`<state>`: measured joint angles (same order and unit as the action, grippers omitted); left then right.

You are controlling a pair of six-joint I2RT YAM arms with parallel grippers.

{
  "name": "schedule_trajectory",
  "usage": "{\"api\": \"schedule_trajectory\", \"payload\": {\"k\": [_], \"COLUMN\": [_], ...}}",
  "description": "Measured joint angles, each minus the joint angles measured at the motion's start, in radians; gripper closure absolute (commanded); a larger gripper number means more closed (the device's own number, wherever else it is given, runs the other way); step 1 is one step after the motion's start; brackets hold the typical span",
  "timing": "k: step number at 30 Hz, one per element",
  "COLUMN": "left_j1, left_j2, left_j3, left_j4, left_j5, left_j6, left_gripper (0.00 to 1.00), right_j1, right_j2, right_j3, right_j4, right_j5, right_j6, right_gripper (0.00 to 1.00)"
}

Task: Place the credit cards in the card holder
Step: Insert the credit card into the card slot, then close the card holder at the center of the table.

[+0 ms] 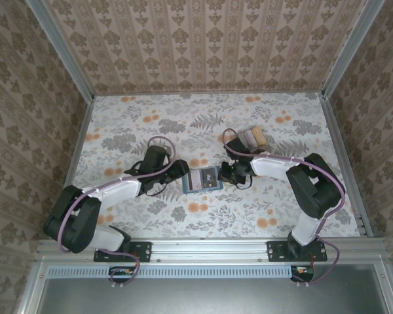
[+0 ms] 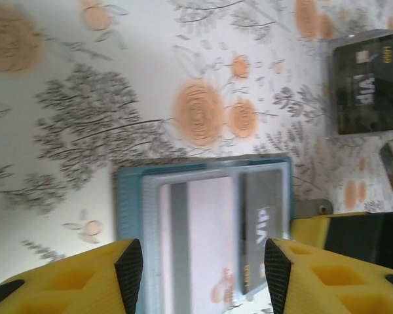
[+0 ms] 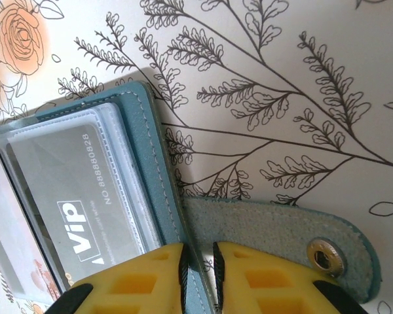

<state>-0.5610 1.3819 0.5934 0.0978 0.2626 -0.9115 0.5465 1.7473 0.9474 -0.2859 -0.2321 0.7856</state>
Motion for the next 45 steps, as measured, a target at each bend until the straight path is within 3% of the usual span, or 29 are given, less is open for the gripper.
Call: {"api": "schedule_trajectory", "payload": {"k": [14,30,45], "left_j1": [0.019,0.018,-0.056], "left_j2": [0.127,0.199,0.129], "left_j3": [-0.003,0.012,0.057], "left_j4": [0.029,0.106,0.138], "left_j5": [0.056,0.100,0.115], "left_j6": [0.000,-0.008,-0.030], "left_gripper": [0.47,0.58,0.60], "right_j1": [0.002,0.002,0.007], "right_j2": [0.000,0.000,0.000], "right_j3": [0.000,0.000,0.000], "right_j4": [0.000,-0.002,-0.002], "right_j5": [0.000,-0.003,-0.006], "right_j6": [0.000,0.003,0.003], "right_gripper": [0.78,0.78,0.78]}}
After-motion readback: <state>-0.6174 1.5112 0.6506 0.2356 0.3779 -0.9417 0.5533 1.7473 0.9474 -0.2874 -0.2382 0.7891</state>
